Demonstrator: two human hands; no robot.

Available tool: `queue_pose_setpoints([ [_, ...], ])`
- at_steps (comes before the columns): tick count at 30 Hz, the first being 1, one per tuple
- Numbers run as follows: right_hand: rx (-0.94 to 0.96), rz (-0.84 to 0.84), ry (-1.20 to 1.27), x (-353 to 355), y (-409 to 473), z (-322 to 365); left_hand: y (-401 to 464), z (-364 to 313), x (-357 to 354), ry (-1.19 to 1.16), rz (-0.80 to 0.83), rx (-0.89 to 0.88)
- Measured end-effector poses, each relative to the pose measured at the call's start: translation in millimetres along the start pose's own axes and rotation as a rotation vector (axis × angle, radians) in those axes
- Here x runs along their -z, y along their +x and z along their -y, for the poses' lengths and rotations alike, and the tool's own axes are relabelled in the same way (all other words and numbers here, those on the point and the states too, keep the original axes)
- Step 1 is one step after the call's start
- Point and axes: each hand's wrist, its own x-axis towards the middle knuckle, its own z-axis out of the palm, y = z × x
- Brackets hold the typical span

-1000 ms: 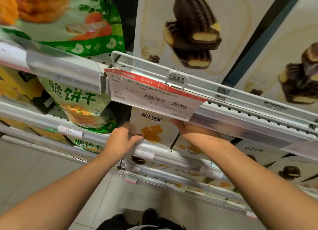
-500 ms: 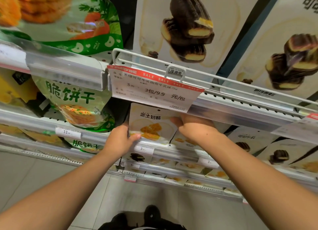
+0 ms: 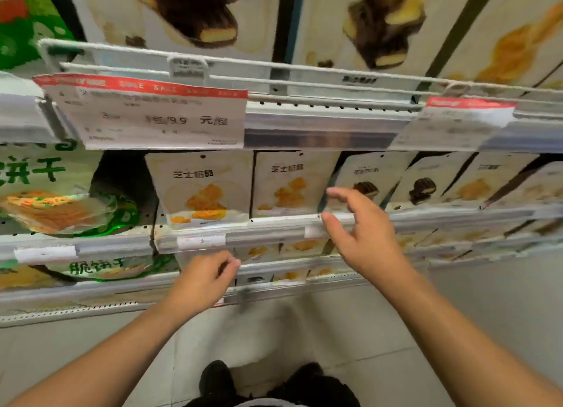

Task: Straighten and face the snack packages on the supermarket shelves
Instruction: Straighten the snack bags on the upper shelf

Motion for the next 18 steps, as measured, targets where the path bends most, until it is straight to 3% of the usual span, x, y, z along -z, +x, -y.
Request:
queue_pose_setpoints([
  [4,-0.292,-0.123,0.203,46.5,-68.7,-64.7,35.1,-70.4,-21.9,-0.035,0.049,-0.103],
  [10,-0.575,-0.437,0.342,133.6,-191.9,-147.8,69.7,-244.8,-90.1,-0.138,0.197,-0.393],
  [14,-0.648,-0.617,0.336,185.6,-262.7,-189.6,66.4,-361.4,-153.0,-0.197,0.320,-0.572],
  [18,-0.678,-0.781,0.330,246.0,-309.4,-230.2,50.1,-423.9,-204.3,-0.141,0.437,-0.694],
])
